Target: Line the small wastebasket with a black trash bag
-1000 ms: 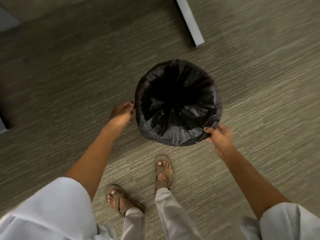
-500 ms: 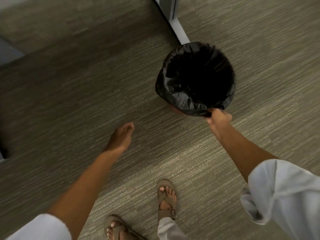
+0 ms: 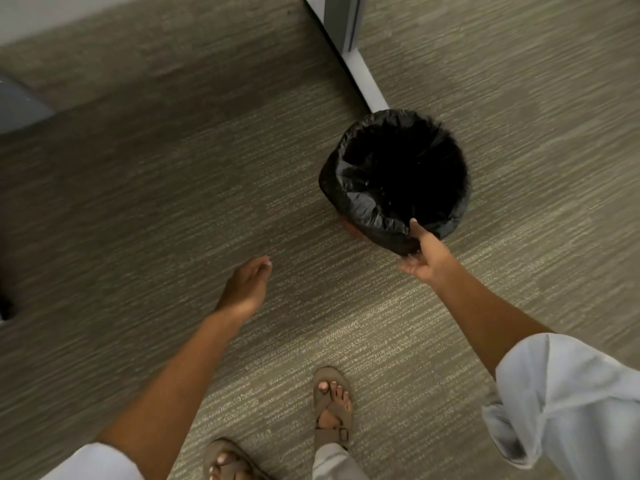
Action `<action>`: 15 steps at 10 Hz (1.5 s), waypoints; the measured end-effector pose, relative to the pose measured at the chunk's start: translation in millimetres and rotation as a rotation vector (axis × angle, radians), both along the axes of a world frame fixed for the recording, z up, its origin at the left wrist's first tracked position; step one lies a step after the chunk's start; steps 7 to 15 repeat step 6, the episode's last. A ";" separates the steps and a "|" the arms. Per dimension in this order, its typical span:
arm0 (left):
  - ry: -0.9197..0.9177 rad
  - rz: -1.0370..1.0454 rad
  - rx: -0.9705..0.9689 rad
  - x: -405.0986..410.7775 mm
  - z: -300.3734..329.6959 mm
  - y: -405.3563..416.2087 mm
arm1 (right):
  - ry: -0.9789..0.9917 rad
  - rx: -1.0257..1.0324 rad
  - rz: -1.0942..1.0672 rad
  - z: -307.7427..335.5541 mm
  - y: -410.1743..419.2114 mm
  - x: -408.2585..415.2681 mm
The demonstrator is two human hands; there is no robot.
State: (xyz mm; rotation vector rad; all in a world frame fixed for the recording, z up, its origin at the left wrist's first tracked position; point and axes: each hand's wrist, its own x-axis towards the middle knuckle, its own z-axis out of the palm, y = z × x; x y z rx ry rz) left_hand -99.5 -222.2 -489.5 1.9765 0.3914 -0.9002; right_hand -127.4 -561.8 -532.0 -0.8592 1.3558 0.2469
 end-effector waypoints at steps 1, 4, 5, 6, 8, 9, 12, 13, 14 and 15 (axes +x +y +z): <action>-0.019 -0.012 -0.021 -1.1 12.8 -3.1 | 0.020 -0.019 0.057 13.4 6.6 -6.5; -0.048 -0.002 -0.040 -9.3 69.6 2.3 | 0.074 -0.211 0.350 63.1 53.1 -23.9; -0.068 -0.062 -0.069 -16.1 101.3 9.5 | 0.169 -0.482 0.861 92.1 83.4 -31.1; -0.153 -0.099 -0.031 -20.4 138.0 16.4 | 0.122 -0.700 1.200 132.3 116.4 -31.3; -0.153 -0.099 -0.031 -20.4 138.0 16.4 | 0.122 -0.700 1.200 132.3 116.4 -31.3; -0.153 -0.099 -0.031 -20.4 138.0 16.4 | 0.122 -0.700 1.200 132.3 116.4 -31.3; -0.153 -0.099 -0.031 -20.4 138.0 16.4 | 0.122 -0.700 1.200 132.3 116.4 -31.3; -0.153 -0.099 -0.031 -20.4 138.0 16.4 | 0.122 -0.700 1.200 132.3 116.4 -31.3; -0.153 -0.099 -0.031 -20.4 138.0 16.4 | 0.122 -0.700 1.200 132.3 116.4 -31.3; -0.153 -0.099 -0.031 -20.4 138.0 16.4 | 0.122 -0.700 1.200 132.3 116.4 -31.3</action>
